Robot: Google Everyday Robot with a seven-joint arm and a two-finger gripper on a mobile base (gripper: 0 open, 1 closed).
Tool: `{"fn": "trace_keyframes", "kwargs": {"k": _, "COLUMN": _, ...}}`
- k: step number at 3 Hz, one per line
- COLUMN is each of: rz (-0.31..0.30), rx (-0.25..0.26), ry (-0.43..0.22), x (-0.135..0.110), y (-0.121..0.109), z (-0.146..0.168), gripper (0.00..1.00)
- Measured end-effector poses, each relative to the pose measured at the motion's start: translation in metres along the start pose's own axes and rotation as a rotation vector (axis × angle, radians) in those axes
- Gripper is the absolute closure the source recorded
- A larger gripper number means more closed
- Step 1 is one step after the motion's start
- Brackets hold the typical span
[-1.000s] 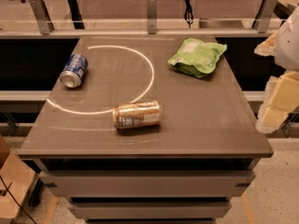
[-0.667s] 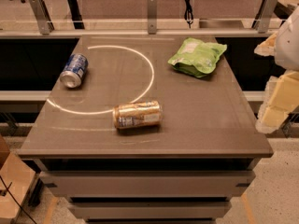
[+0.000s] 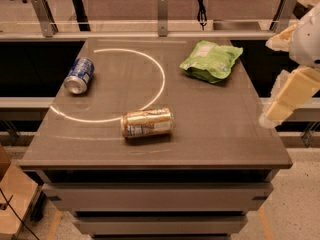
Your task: Move green rice chip bag near pepsi can
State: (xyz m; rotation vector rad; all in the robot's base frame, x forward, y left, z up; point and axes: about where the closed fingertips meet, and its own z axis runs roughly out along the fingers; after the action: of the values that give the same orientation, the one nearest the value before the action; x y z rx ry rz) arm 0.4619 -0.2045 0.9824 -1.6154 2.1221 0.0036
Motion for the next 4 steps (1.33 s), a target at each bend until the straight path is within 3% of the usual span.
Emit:
{"fn": "trace_keyframes", "kwargs": {"k": 1, "rz": 0.009, "rx": 0.009, "ry": -0.068, "x": -0.016, "y": -0.002, "z": -0.001, "gripper": 0.00}}
{"fn": "trace_keyframes", "kwargs": {"k": 3, "rz": 0.014, "rx": 0.000, "ry": -0.095, "x": -0.019, "y": -0.004, "z": 0.000, "gripper": 0.00}}
{"fn": "trace_keyframes", "kwargs": {"k": 4, "rz": 0.045, "rx": -0.003, "ry": -0.205, "x": -0.038, "y": -0.020, "z": 0.015, "gripper": 0.00}}
